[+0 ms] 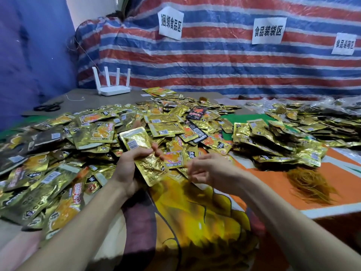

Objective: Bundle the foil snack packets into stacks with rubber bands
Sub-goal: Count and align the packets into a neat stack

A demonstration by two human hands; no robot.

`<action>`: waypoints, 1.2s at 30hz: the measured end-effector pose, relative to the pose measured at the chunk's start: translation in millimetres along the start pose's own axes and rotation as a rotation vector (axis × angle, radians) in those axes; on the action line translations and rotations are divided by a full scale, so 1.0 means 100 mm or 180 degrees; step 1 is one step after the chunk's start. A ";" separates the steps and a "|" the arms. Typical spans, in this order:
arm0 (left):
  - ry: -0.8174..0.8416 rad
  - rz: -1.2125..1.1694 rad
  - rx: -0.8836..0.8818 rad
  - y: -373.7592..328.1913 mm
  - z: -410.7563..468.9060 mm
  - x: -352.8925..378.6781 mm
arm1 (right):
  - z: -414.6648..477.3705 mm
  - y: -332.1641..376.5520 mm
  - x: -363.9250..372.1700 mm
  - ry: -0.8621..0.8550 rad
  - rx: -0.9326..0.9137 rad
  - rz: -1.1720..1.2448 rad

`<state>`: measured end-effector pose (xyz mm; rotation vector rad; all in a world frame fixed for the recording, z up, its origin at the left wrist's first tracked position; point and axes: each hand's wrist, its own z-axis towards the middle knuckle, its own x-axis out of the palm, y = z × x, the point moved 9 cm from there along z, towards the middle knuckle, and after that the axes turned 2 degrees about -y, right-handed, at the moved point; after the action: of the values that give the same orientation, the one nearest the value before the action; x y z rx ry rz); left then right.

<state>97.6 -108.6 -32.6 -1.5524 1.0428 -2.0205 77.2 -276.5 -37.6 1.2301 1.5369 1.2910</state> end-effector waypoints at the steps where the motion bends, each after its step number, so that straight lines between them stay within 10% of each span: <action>1: 0.0013 -0.0057 0.0049 -0.02 0.00 0.01 | 0.04 -0.04 0.11 0.0098 0.0023 0.0036; 15: 0.0090 -0.0374 -0.0023 -0.08 0.01 0.01 | 0.24 0.20 0.40 -0.0879 -0.1606 0.0382; 36: 0.0470 0.0489 -0.0426 0.01 -0.07 0.11 | 0.24 0.02 0.56 -0.0052 -0.0897 0.1178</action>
<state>87.6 -114.8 -27.5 -1.3555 1.3357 -2.0194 86.7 -216.2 -38.6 1.3726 1.0977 1.6645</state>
